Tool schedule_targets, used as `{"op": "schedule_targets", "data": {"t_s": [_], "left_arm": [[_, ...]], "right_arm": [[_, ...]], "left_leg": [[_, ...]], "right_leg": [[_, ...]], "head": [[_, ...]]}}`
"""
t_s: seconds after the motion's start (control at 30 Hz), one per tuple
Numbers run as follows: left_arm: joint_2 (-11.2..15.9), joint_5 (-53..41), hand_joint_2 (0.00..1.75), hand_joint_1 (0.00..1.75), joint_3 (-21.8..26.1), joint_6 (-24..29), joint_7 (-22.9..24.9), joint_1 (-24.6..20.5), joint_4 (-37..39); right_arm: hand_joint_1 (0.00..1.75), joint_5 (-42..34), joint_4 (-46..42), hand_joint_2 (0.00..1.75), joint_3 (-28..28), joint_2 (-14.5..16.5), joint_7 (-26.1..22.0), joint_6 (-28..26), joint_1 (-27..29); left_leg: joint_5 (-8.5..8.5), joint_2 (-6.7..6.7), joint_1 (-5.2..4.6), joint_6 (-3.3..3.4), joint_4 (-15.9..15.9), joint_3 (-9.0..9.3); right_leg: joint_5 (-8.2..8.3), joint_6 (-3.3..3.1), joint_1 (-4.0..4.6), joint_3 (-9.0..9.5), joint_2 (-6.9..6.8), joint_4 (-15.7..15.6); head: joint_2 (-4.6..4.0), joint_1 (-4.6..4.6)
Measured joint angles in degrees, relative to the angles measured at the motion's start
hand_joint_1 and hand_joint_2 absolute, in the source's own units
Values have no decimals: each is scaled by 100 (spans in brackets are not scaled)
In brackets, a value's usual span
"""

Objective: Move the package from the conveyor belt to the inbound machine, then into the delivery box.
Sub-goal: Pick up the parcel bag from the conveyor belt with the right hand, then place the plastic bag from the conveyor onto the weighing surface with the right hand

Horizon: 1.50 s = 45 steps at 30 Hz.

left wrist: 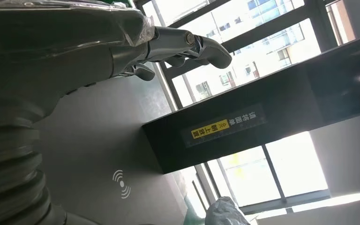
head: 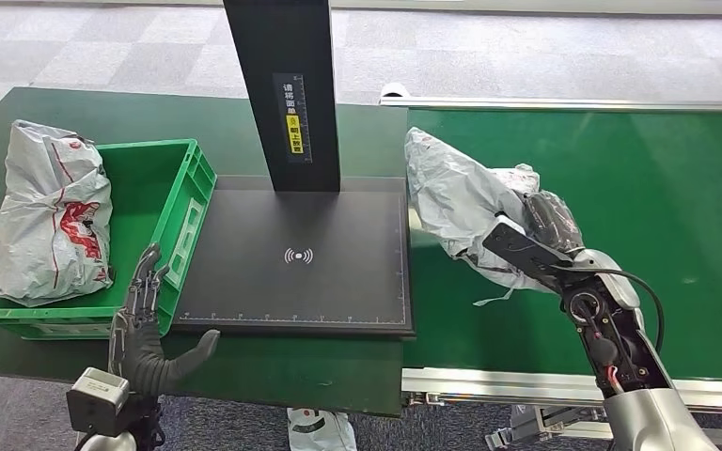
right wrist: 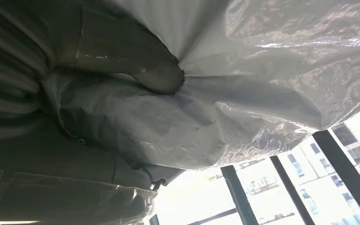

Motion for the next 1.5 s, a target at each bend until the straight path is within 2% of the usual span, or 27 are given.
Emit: {"op": "schedule_targets", "data": {"t_s": [0.2,0.57,0.63,0.73,0.83,0.93,1.03,1.23,1.37,1.5], "left_arm": [[-22,-3,175,0,21,8,-18,65,-149],[-32,33,175,0,27,57,-120,73,-200],[-45,195,175,0,26,144,-263,59,-202],[-58,496,175,0,15,318,-411,-24,-204],[-58,585,175,0,-9,334,-420,-81,-203],[-57,652,175,0,-39,349,-425,-100,-202],[-56,692,175,0,-109,366,-429,-177,-189],[-56,736,175,0,-178,327,-431,-266,-116],[-56,744,175,0,-183,318,-430,-345,-62],[-58,709,175,0,-196,325,-430,-357,-51]], "right_arm": [[175,-4,-382,175,-81,-29,7,3,145],[175,8,-539,175,-157,-40,-54,-140,204],[175,42,-1008,175,-327,-27,-214,-388,442],[175,402,-2200,175,-584,57,-485,-660,1001],[175,1017,-2864,175,-486,160,-570,-811,1282],[175,2043,-3068,175,-25,281,-551,-750,1253],[175,2578,-2616,175,896,476,-422,-655,866],[175,2151,-1226,175,2385,719,-468,-597,27],[175,2039,-224,175,3147,929,-385,-396,-377],[175,1854,832,175,3724,1250,-107,-210,-669]], "left_leg": [[2,0,0,-1,0,4],[2,0,1,-1,0,2],[1,-4,0,-1,0,0],[-2,-5,1,-1,-2,-2],[-1,-4,2,-1,-4,-4],[-2,18,6,-2,-8,-4],[3,33,8,-5,-7,11],[15,2,8,-9,-5,12],[14,3,8,-10,-5,10],[13,2,8,-10,-4,10]], "right_leg": [[1,0,0,3,0,0],[0,0,1,2,-1,0],[0,0,0,1,-5,0],[-1,-1,1,-1,-8,0],[-2,-2,2,0,-7,0],[-1,-4,3,5,11,2],[2,-8,5,5,27,2],[3,-9,6,13,3,3],[3,-8,6,12,4,3],[3,-8,6,11,3,2]], "head": [[-1,-1],[-1,-1],[-1,0],[-1,-1],[-1,-1],[-1,0],[-1,-1],[0,1],[-1,1],[-1,1]]}}
